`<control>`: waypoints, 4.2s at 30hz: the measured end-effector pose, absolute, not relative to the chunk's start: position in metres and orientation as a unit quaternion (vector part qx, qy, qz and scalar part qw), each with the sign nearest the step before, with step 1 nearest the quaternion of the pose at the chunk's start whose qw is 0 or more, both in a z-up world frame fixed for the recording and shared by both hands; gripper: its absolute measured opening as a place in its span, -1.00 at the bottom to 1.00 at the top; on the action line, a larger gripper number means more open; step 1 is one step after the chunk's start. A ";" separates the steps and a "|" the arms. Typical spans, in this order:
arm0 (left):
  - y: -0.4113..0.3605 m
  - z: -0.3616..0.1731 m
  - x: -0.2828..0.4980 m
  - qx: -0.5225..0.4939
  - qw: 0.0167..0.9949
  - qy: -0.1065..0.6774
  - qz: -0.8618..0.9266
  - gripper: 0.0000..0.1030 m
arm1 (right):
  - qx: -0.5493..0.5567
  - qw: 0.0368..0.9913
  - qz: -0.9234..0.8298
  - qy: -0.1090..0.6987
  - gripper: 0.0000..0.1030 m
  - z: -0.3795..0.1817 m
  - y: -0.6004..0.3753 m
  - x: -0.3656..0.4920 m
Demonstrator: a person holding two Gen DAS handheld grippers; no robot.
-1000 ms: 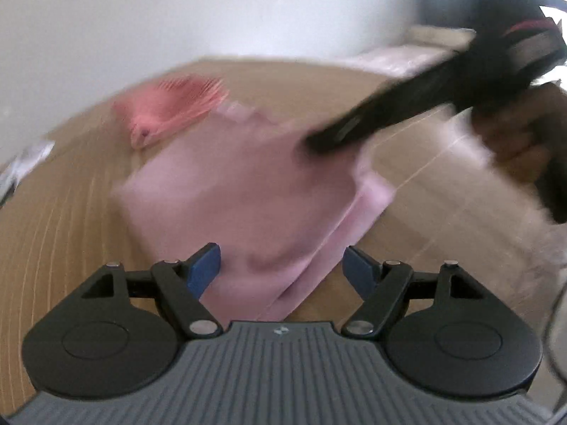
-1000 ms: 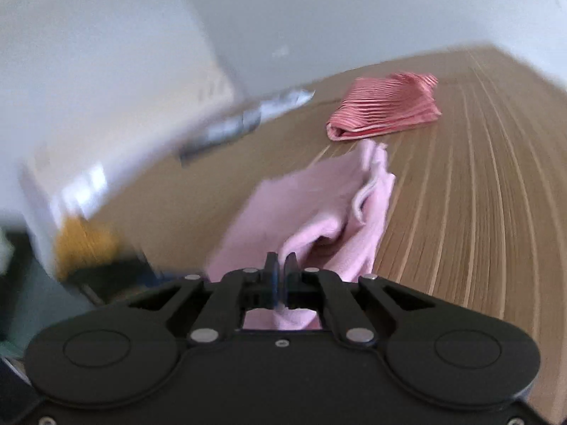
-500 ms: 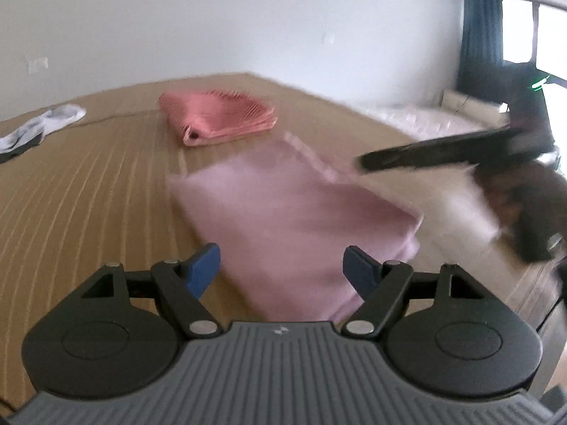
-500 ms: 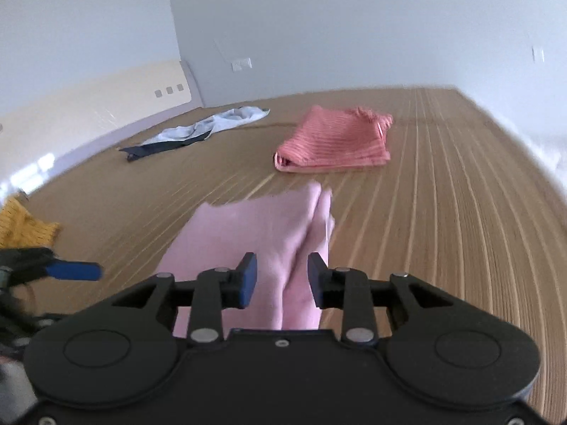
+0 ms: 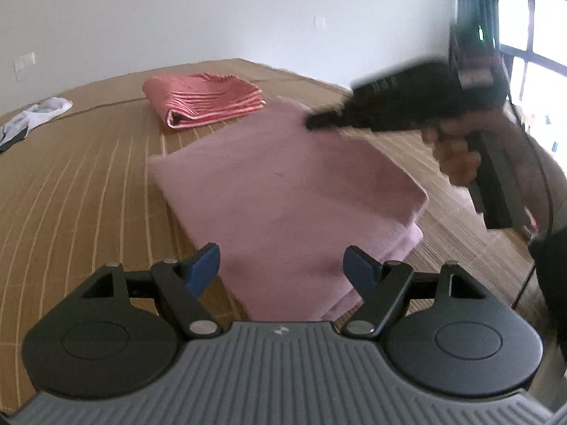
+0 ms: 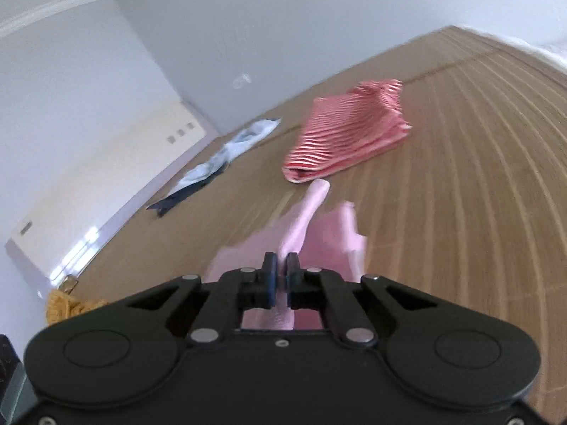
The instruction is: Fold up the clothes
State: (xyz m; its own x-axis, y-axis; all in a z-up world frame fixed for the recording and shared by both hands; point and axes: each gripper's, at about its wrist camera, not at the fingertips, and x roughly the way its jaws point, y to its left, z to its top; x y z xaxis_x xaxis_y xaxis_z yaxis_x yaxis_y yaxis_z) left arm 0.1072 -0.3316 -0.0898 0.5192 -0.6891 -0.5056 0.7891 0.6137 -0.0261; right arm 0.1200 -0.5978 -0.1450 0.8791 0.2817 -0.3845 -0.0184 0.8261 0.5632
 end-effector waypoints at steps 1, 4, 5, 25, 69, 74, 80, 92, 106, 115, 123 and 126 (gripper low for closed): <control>-0.331 -0.090 0.109 0.097 0.867 0.241 -0.426 0.57 | 0.269 0.929 0.061 0.248 -0.86 -0.152 -0.597 0.123; -0.328 -0.091 0.119 0.066 0.867 0.259 -0.421 0.57 | 0.233 0.934 0.043 0.266 -0.81 -0.168 -0.591 0.128; -0.326 -0.091 0.125 0.046 0.865 0.270 -0.420 0.57 | 0.230 0.935 0.045 0.265 -0.72 -0.165 -0.592 0.124; -0.323 -0.109 0.190 -0.146 0.830 0.372 -0.388 0.55 | 0.280 0.916 0.094 0.273 0.03 -0.170 -0.599 0.095; -0.530 -0.051 0.501 0.041 0.904 0.238 -0.354 -0.29 | 0.227 0.950 0.012 0.214 -0.47 -0.122 -0.727 0.454; -0.507 -0.048 0.480 0.068 0.911 0.208 -0.350 -0.15 | 0.278 0.935 0.021 0.217 -0.31 -0.128 -0.744 0.452; -0.482 -0.028 0.447 0.138 0.919 0.167 -0.330 -0.13 | 0.182 0.964 -0.054 0.186 -0.45 -0.088 -0.719 0.391; -0.500 -0.081 0.461 0.150 0.914 0.213 -0.313 0.00 | 0.262 0.936 -0.005 0.235 -0.67 -0.143 -0.724 0.399; -0.468 -0.057 0.389 0.126 0.906 0.268 -0.303 0.10 | 0.224 0.954 -0.058 0.191 0.13 -0.105 -0.679 0.339; -0.445 -0.061 0.349 0.094 0.898 0.287 -0.321 0.31 | 0.236 0.949 -0.036 0.208 0.14 -0.115 -0.659 0.295; -0.450 -0.056 0.351 0.107 0.905 0.268 -0.314 0.31 | 0.232 0.952 -0.012 0.197 0.21 -0.109 -0.651 0.295; -0.452 -0.059 0.355 0.109 0.907 0.268 -0.306 0.31 | 0.229 0.951 -0.006 0.210 0.21 -0.114 -0.646 0.301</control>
